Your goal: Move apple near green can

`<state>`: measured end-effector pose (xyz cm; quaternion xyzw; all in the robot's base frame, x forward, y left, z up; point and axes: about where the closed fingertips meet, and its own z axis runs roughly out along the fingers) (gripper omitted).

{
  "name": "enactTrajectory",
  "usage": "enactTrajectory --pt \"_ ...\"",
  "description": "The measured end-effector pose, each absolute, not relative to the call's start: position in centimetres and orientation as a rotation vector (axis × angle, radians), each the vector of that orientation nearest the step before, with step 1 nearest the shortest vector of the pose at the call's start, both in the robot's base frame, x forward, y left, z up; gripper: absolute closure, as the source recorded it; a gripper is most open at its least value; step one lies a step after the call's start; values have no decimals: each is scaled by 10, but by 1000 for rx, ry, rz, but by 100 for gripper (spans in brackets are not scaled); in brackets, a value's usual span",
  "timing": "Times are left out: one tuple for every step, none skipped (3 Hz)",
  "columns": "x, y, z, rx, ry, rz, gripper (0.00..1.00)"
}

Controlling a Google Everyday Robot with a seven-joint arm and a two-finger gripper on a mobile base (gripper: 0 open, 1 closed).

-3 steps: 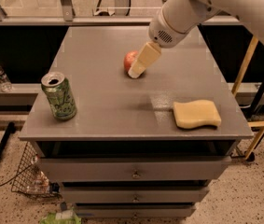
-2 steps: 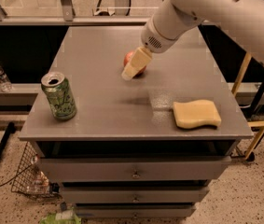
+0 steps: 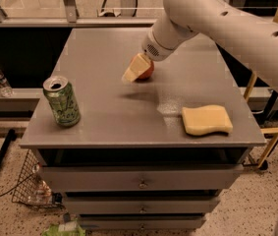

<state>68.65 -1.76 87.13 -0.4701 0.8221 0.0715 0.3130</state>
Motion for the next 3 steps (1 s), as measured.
enactTrajectory --pt "698 -12 863 -1211 2181 202 18" --pt "702 -6 857 -1206 2178 228 50" --pt "698 -7 865 -1232 2130 254 73"
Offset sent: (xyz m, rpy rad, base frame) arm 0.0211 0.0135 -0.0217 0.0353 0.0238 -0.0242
